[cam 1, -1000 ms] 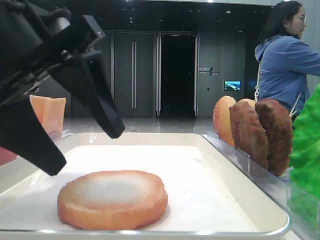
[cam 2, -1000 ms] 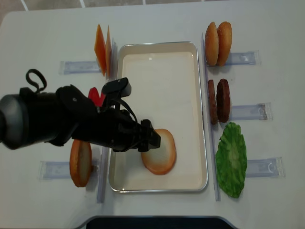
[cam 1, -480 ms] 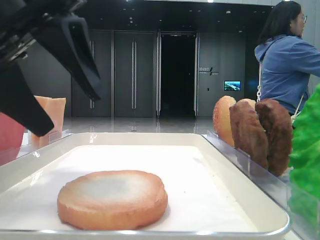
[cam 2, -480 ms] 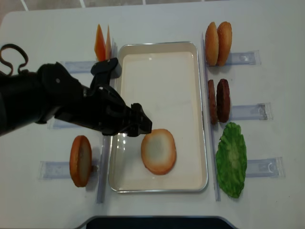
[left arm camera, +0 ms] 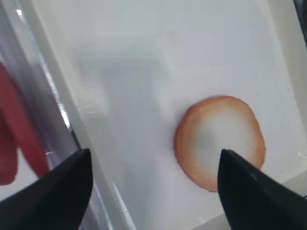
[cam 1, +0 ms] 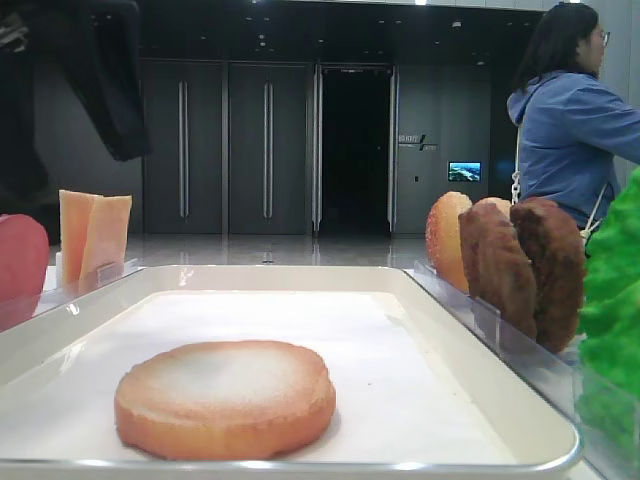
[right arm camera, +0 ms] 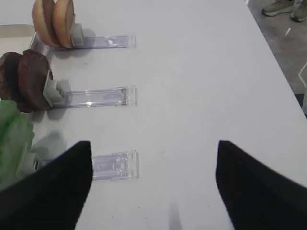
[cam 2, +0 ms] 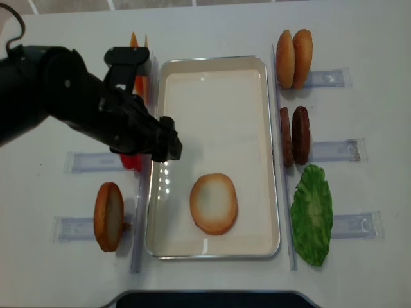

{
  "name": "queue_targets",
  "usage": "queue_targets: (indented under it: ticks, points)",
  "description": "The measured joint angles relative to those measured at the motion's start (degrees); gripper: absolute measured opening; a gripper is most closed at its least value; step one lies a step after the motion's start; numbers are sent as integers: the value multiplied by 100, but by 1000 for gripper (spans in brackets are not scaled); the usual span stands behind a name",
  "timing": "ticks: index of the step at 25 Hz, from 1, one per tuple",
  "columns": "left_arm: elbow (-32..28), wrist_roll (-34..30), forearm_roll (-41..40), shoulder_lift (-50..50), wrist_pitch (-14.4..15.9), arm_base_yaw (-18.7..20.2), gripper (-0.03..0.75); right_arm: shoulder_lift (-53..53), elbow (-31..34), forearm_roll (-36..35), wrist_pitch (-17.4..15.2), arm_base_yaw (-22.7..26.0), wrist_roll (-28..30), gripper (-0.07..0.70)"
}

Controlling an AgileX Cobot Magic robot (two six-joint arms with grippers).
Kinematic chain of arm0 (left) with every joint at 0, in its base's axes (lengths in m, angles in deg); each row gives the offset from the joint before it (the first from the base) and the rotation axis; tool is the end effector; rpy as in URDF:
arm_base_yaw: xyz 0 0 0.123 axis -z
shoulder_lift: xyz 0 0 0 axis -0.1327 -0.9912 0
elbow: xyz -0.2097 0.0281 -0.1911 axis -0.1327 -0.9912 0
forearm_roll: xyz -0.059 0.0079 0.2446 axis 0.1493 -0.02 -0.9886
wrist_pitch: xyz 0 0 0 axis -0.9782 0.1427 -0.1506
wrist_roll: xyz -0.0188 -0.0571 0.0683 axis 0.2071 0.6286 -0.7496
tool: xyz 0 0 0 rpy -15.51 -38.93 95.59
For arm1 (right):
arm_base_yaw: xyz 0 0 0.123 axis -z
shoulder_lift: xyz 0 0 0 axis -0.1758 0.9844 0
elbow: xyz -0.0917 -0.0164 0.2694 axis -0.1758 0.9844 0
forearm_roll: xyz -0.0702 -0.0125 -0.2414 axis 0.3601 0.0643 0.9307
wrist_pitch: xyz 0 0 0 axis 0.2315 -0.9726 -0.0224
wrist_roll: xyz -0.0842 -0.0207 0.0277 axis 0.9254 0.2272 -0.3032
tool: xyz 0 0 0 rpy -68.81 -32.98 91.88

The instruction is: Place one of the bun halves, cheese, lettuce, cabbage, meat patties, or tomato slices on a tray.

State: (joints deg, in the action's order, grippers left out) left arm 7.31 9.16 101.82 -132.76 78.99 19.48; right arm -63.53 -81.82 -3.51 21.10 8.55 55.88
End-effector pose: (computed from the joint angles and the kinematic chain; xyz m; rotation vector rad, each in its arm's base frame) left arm 0.2399 -0.1366 0.2333 0.3586 2.7220 -0.3905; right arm -0.0090 -0.0002 0.2704 -0.0175 2.1161 0.0230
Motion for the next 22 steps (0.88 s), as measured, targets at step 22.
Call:
queue_targets:
  ticks: [22]
  points:
    - [87, 965, -2033, 1091, 1689, -1997, 601, 0, 0, 0, 0, 0, 0, 536]
